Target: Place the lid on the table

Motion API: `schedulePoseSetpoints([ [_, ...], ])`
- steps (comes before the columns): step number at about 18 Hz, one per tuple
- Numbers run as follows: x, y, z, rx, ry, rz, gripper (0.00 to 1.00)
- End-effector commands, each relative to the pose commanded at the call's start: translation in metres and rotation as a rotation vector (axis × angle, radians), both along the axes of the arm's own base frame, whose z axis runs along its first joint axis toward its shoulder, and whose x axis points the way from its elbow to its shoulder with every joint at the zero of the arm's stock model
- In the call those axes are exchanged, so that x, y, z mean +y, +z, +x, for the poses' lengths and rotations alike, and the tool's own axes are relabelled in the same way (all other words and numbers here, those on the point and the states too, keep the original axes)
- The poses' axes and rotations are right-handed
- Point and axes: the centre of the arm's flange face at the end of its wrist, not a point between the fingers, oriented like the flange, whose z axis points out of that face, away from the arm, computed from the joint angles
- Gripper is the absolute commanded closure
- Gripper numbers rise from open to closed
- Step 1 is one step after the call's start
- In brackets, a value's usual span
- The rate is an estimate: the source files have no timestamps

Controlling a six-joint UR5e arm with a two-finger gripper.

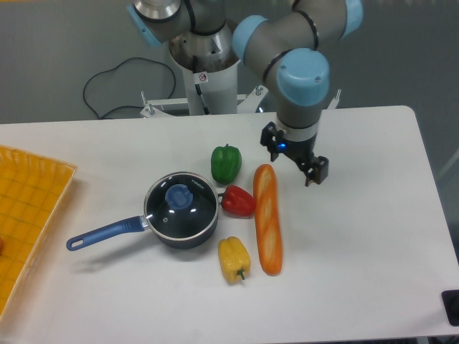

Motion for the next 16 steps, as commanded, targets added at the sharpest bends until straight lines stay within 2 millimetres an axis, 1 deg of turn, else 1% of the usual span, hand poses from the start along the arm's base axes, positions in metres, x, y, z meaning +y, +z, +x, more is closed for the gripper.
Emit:
schedulePoseSetpoints([
  [2,0.003,-0.001,0.007,0.006,-0.015,-0.009,0.00],
  [3,0.003,-0.001,0.005,0.023,-0.012,-0.027,0.00],
  [5,0.003,0.003,-0.001,0.047,-0.010,-0.041,0.00],
  [6,0.006,0.008,-0.004,0.051,-0.011,-0.031,0.00],
  [7,0.008,0.007,-0.005,0.050,-0.013,-0.031,0.00],
  [9,0.011,0.007,-0.001,0.053,-0.022,-0.036,0.00],
  [16,0.011,0.006,0.000,0.051,-0.022,-0.043,0.00],
])
